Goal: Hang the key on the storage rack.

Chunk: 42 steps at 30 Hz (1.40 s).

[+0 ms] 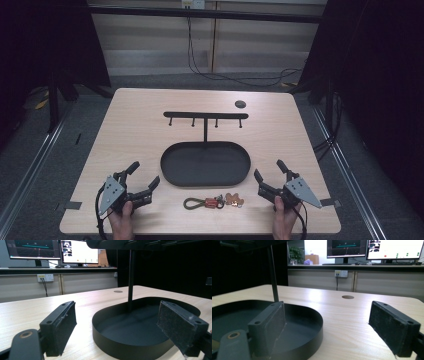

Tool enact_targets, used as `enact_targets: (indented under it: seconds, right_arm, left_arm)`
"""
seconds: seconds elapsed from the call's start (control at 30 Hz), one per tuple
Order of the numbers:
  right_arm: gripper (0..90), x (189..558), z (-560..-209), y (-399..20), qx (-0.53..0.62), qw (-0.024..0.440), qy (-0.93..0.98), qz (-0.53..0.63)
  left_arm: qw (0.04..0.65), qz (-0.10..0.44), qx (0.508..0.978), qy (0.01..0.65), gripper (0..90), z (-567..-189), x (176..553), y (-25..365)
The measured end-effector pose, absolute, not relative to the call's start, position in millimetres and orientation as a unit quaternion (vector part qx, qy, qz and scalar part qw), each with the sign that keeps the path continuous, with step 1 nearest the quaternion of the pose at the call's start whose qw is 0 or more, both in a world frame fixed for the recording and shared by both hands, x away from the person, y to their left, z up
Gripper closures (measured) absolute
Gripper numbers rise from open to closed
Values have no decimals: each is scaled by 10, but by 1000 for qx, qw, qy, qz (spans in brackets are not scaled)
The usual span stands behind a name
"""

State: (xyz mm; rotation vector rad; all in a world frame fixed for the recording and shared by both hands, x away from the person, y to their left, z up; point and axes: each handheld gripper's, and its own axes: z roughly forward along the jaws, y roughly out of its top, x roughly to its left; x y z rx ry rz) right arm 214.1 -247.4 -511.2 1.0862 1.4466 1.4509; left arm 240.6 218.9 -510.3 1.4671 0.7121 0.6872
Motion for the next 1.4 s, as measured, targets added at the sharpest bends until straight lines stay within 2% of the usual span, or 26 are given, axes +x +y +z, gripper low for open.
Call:
enact_targets:
  seconds: [0.8,0.97,1.0,1.2,1.4]
  right_arm:
    - [138,2264,-5056,-2382,460,366,623,517]
    - [175,2276,-5004,-2321,455,340,650,506]
    - [219,2275,-4989,-2310,449,337,656,504]
    - [274,2292,-4902,-2310,436,303,678,508]
    - [354,2342,-4795,-2272,424,230,718,502]
  left_arm:
    - [634,301,639,315,154,-5103,2407,2187]
    - [633,302,639,315,154,-5103,2406,2185]
    - [633,302,640,315,154,-5103,2406,2186]
    - [633,303,640,314,154,-5103,2406,2186]
    - [633,302,640,314,155,-5103,2406,2186]
